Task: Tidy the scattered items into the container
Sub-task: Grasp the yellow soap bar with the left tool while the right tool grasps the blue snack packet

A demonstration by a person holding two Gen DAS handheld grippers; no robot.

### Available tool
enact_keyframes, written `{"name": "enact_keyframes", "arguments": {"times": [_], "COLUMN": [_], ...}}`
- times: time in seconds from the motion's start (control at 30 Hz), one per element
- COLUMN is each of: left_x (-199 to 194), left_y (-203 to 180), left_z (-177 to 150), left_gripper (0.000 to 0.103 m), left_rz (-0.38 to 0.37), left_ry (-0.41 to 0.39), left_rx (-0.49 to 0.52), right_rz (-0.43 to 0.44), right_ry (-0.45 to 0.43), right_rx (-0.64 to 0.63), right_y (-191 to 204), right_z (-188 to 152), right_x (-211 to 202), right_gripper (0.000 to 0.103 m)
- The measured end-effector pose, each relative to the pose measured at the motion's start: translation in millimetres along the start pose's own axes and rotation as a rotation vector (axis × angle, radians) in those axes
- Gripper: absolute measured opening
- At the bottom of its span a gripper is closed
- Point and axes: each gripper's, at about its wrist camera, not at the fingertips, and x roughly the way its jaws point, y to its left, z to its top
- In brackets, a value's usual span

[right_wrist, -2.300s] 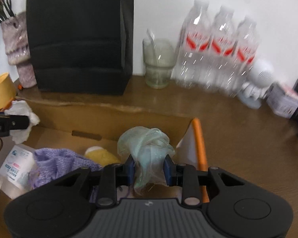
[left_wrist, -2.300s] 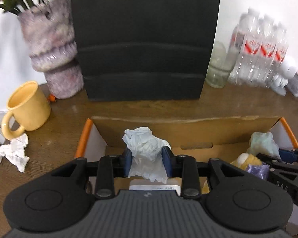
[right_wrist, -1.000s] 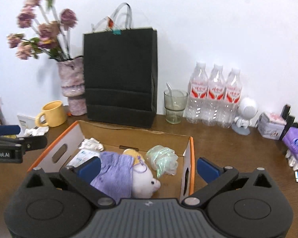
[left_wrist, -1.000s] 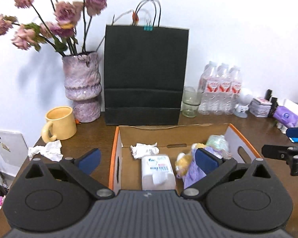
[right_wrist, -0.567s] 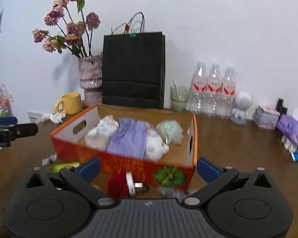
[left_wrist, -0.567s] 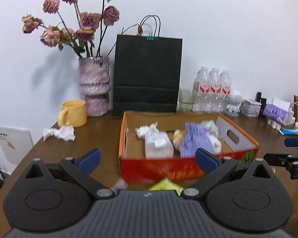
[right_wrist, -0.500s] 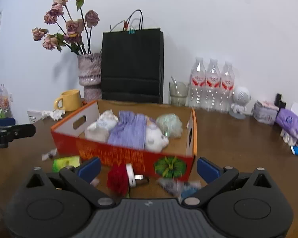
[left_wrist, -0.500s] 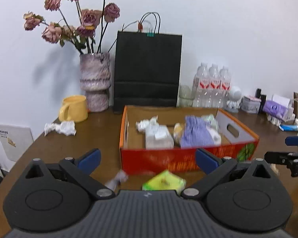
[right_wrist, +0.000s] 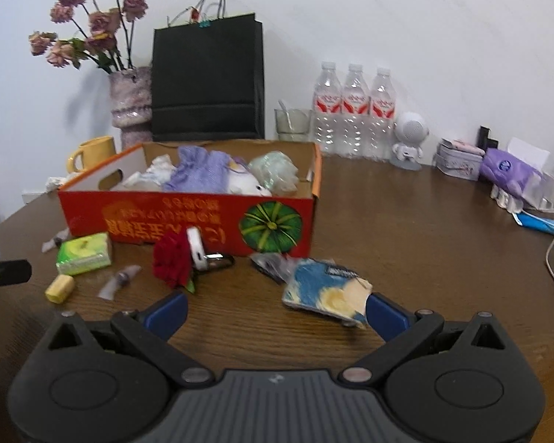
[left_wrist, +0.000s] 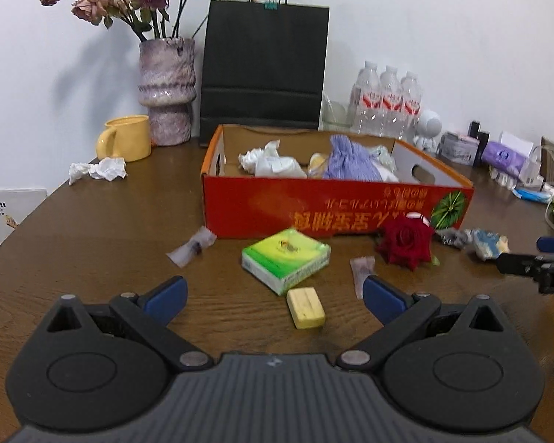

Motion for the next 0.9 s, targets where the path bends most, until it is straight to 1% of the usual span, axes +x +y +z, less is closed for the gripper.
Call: {"name": "enact_keyframes", "arguments": {"times": [0.07, 0.23, 0.3, 0.33, 0.37, 0.4, 0.5, 0.53, 0.57, 0.63, 0.7, 0.73, 0.8, 0.87, 0.9], "left_x": [2.8, 11.6, 16.8, 19.9, 22.8, 26.3, 33.2, 34.6, 36.6, 41.0, 44.3, 44.6, 44.6, 44.1, 43.7], "left_y": [-3.3, -13.0, -18.4, -21.1, -23.1, -24.8, -27.8, -28.8, -29.2, -29.7, -29.7, -29.7, -30.2, -30.5, -30.8], "left_z": [-0.7, 1.3, 0.7, 0.3, 0.0, -0.3, 0.4, 0.6, 0.8, 1.5, 1.6, 1.8, 1.9, 1.3, 0.7], "left_gripper": [0.103, 0.103, 0.1, 0.094, 0.091, 0.084, 0.075, 0.07, 0.067, 0.056, 0.05, 0.044, 0.038, 0.036, 0.034], "left_rz": [0.015, 0.023, 0.023, 0.024, 0.027, 0.031, 0.034, 0.037, 0.038, 0.04, 0.043, 0.04, 0.032, 0.029, 0.026], "left_ry": [0.005, 0.037, 0.063, 0.078, 0.089, 0.103, 0.129, 0.133, 0.14, 0.156, 0.162, 0.16, 0.156, 0.151, 0.148], "left_rx": [0.013, 0.034, 0.054, 0.062, 0.066, 0.066, 0.058, 0.061, 0.059, 0.052, 0.047, 0.048, 0.051, 0.054, 0.057], "right_rz": [-0.009, -0.034, -0.047, -0.059, -0.069, -0.076, -0.086, -0.092, -0.096, -0.107, -0.11, -0.115, -0.12, -0.109, -0.096], "right_ry": [0.002, 0.021, 0.038, 0.046, 0.055, 0.064, 0.085, 0.09, 0.094, 0.104, 0.11, 0.115, 0.126, 0.142, 0.142], "right_rx": [-0.005, -0.019, -0.021, -0.021, -0.019, -0.016, -0.009, -0.007, -0.004, 0.007, 0.019, 0.026, 0.029, 0.041, 0.051], "right_y": [-2.9, -9.2, -12.3, -13.4, -14.3, -15.5, -18.3, -18.5, -18.9, -20.1, -21.2, -21.6, -22.3, -24.2, -26.5], "right_z": [0.9, 5.4, 7.3, 8.4, 9.7, 11.1, 14.0, 14.6, 15.2, 16.7, 17.7, 17.1, 15.2, 13.5, 13.1], "right_x": [2.6, 15.1, 23.0, 27.1, 31.0, 35.7, 48.2, 51.9, 55.1, 61.6, 65.5, 67.2, 69.3, 71.6, 71.7], "right_gripper": [0.103, 0.103, 0.103, 0.103, 0.103, 0.103, 0.103, 0.103, 0.101, 0.1, 0.097, 0.094, 0.086, 0.075, 0.073]}}
